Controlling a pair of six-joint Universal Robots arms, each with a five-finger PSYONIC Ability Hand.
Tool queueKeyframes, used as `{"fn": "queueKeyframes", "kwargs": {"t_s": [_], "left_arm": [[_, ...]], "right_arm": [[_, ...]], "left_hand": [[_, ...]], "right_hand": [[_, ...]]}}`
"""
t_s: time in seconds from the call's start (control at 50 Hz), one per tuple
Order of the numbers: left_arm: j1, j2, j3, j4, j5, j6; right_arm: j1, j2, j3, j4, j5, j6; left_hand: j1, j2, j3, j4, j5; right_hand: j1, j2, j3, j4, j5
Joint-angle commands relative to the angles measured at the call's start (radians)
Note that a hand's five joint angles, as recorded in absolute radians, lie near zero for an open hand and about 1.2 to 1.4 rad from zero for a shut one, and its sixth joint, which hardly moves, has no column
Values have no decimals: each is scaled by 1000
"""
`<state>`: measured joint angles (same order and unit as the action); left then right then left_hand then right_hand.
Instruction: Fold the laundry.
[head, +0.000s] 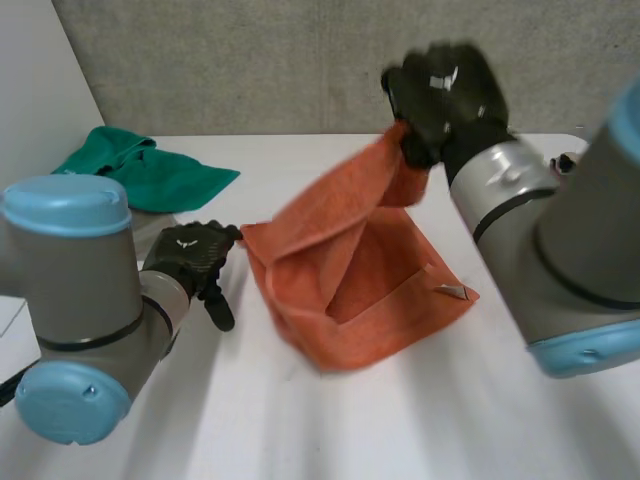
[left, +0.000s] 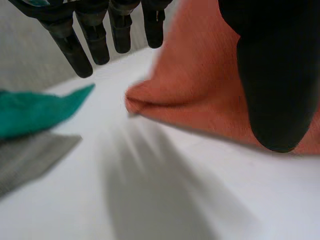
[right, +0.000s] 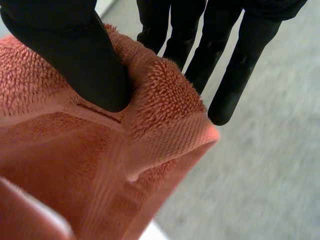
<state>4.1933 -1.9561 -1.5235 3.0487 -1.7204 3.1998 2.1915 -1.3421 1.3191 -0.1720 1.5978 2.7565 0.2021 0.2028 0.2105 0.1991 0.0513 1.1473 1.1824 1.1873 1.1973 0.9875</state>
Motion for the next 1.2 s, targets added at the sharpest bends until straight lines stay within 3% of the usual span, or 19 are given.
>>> {"fn": "queueKeyframes", "kwargs": {"t_s": [0.02,0.18,0.28,0.38,0.6,0.68,0.7,0.72,0.74,0.8,0.82,0.88,0.9,0.92,1.0,1.12,1.2], "left_arm": [[-9,-93,104,-180,105,-198],[-58,-207,203,-237,297,-251],[-102,-273,298,-232,283,-311],[-174,-363,440,-272,246,-449],[-286,-441,595,-312,280,-583],[-302,-455,618,-300,226,-604],[-302,-454,618,-292,182,-609],[-302,-451,620,-286,148,-607],[-300,-445,620,-280,116,-604],[-285,-414,625,-277,-57,-572],[-267,-387,622,-281,-156,-539],[-220,-325,617,-301,-293,-447],[-187,-284,617,-307,-345,-367],[-171,-262,615,-309,-355,-329],[-63,-132,611,-298,-297,-39],[-19,-44,602,-236,-119,279],[-27,-79,611,-153,-93,353]], "right_arm": [[42,-91,-35,2,-21,-5],[91,-123,-72,8,-9,-29],[128,-123,-93,28,20,-28],[149,-123,-118,29,70,-32],[99,-123,-127,29,88,-26],[77,-123,-129,26,88,-21],[70,-123,-130,25,88,-21],[67,-124,-130,25,88,-23],[60,-124,-129,25,88,-23],[25,-120,-126,25,85,-23],[-2,-117,-123,25,83,-21],[-54,-109,-116,26,76,-23],[-97,-100,-113,32,65,-26],[-111,-94,-110,35,59,-26],[-202,-42,-86,86,-8,-38],[-253,50,-26,155,-100,-74],[-253,116,22,157,-113,-87]], "left_hand": [[-28,-28,-36,-25,-51],[-28,-28,-36,-25,-51],[-28,-28,-36,-25,-51],[-28,-28,-36,-25,-51],[-4,-5,-12,-1,-28],[453,452,445,456,429],[914,913,905,917,890],[1189,1188,1180,1192,1165],[1194,1193,1186,1197,1170],[1194,1193,1186,1197,1170],[1194,1193,1186,1197,1170],[1194,1193,1186,1197,1170],[1194,1193,1186,1197,1170],[1194,1193,1186,1197,1170],[1194,1193,1186,1197,1170],[1194,1193,1186,1197,1170],[1194,1193,1186,1197,1170]], "right_hand": [[249,214,209,199,234],[249,214,209,199,234],[249,214,209,199,234],[249,214,209,199,234],[249,214,209,199,234],[249,214,209,199,234],[249,214,209,199,234],[249,214,209,199,234],[249,214,209,199,234],[249,214,209,199,234],[249,214,209,199,234],[249,214,209,199,234],[249,214,209,199,234],[249,214,209,199,234],[249,214,209,199,234],[249,214,209,199,234],[249,214,209,199,234]]}}
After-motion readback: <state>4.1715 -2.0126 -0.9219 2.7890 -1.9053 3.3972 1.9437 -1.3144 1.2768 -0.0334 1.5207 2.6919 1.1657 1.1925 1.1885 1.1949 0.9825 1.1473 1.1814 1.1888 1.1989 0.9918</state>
